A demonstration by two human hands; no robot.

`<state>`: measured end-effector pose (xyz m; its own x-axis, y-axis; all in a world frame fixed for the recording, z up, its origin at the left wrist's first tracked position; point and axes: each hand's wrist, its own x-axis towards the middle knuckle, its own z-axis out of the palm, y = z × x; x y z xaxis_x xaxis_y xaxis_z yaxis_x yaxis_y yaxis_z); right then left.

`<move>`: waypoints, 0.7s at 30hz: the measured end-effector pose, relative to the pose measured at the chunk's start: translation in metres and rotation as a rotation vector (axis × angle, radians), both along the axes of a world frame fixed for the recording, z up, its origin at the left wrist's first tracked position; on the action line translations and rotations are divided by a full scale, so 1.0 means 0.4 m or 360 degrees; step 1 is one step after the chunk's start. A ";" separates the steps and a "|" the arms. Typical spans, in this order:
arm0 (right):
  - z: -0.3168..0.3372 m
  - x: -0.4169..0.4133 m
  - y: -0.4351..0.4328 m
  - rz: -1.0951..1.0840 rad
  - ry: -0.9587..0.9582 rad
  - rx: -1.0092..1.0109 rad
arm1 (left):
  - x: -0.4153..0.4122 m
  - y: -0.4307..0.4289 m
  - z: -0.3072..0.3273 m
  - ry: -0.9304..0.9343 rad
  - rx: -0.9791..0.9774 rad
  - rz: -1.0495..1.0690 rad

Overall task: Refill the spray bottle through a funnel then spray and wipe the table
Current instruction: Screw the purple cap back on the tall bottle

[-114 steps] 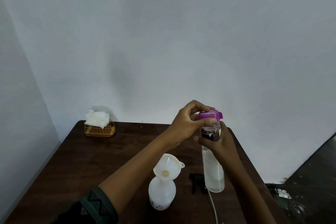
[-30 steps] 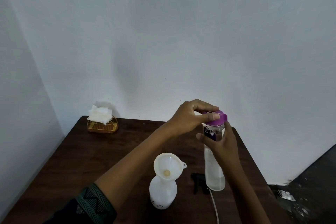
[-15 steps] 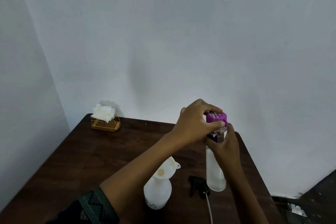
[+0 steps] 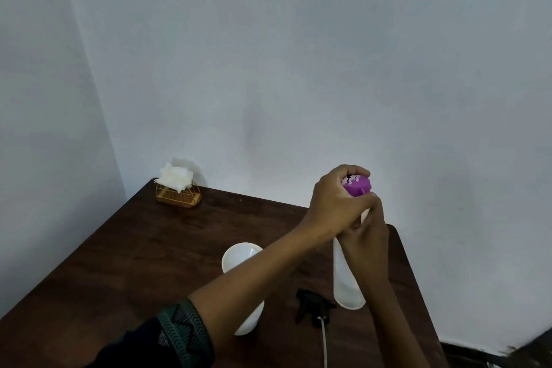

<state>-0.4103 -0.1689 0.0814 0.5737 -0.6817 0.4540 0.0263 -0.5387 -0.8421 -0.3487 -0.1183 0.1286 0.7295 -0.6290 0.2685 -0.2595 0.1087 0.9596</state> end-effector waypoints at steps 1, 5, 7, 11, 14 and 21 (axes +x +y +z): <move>-0.006 0.000 -0.005 -0.0031 -0.0009 0.0007 | 0.005 0.002 0.003 0.0036 0.0003 -0.0094; -0.005 -0.008 -0.011 0.0000 0.0009 0.0040 | 0.015 0.007 0.008 0.0050 0.0018 -0.0330; -0.006 -0.013 -0.017 0.0027 0.0029 0.0026 | 0.020 0.008 0.008 0.0052 0.0018 -0.0417; -0.009 -0.008 -0.023 0.0017 0.0057 -0.0008 | 0.038 0.011 0.002 0.0096 0.0018 -0.0531; -0.012 0.003 -0.027 0.0062 0.0069 -0.0009 | 0.041 0.009 -0.005 0.0034 0.0018 -0.0498; 0.009 0.042 -0.067 0.0490 0.0322 0.0035 | 0.119 0.060 0.010 -0.0299 0.0308 -0.0608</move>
<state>-0.3934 -0.1957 0.0851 0.8300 -0.4717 0.2976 0.0161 -0.5132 -0.8581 -0.3010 -0.0945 0.1325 0.3858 -0.8947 0.2250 -0.4068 0.0540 0.9119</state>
